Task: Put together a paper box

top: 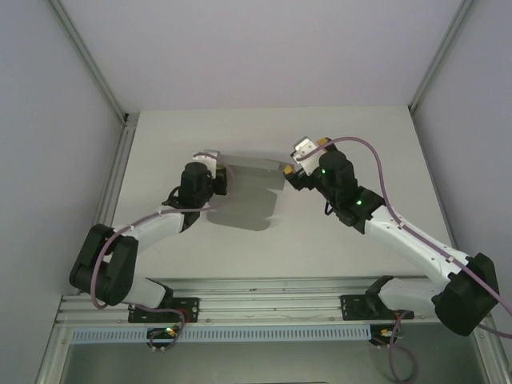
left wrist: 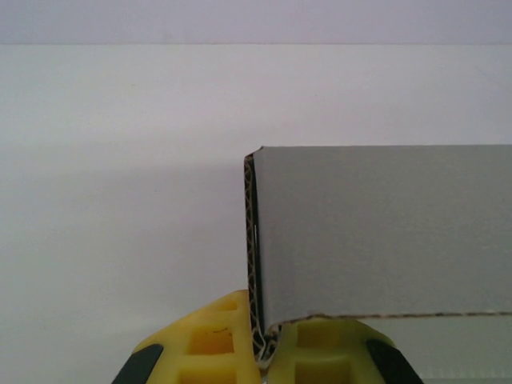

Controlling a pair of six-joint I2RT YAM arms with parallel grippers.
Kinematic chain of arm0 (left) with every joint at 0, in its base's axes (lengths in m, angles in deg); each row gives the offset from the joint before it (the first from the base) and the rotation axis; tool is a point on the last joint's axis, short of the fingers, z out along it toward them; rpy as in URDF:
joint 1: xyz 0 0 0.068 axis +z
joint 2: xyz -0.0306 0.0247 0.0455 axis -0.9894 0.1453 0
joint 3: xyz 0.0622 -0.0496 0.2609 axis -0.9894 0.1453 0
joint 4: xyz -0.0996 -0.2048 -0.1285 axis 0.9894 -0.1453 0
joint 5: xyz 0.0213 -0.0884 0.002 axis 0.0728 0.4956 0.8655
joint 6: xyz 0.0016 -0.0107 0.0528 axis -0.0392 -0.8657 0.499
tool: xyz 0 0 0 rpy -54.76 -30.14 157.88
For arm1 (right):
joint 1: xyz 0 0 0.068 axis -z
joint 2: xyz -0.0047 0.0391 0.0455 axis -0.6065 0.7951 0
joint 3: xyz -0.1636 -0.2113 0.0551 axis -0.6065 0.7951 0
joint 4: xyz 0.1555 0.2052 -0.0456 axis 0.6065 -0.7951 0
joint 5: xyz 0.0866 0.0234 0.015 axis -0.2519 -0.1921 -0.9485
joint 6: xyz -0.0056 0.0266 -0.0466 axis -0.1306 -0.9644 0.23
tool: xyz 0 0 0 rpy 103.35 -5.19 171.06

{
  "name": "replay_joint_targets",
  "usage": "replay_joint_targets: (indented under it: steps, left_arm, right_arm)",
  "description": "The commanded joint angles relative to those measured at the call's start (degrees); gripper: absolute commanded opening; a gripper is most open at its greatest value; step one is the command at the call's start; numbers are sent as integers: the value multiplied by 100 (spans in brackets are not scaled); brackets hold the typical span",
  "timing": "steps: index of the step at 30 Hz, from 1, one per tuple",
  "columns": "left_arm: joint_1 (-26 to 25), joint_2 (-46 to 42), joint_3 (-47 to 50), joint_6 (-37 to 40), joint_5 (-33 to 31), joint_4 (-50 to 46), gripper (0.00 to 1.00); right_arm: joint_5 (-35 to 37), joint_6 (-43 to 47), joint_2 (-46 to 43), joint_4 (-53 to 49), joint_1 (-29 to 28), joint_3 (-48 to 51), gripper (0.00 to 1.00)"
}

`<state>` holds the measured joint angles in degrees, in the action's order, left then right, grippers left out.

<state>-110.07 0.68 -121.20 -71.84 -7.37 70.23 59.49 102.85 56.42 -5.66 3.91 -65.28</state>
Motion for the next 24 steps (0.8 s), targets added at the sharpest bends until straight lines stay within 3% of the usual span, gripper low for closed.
replay_joint_targets:
  steps: [1, 7, 16, 21, 24]
  left_arm:
    - [-39, -128, -36, -46, 184, -217, 0]
    - [-264, -181, -56, 219, 181, -280, 0]
    - [-304, -278, -74, -11, 409, -223, 0]
    - [-393, -212, -154, -191, 434, -149, 0]
    - [-453, -133, -158, -287, 396, -81, 0]
  right_arm:
    - [-556, -353, 253, -296, -20, -132, 100]
    - [-696, -439, 744, -321, -23, -425, 100]
    - [-1113, -578, 1070, 64, -30, -238, 100]
    - [-1508, -888, 1112, 1236, -44, 93, 100]
    - [-1329, -1163, 1121, 2192, -97, 357, 100]
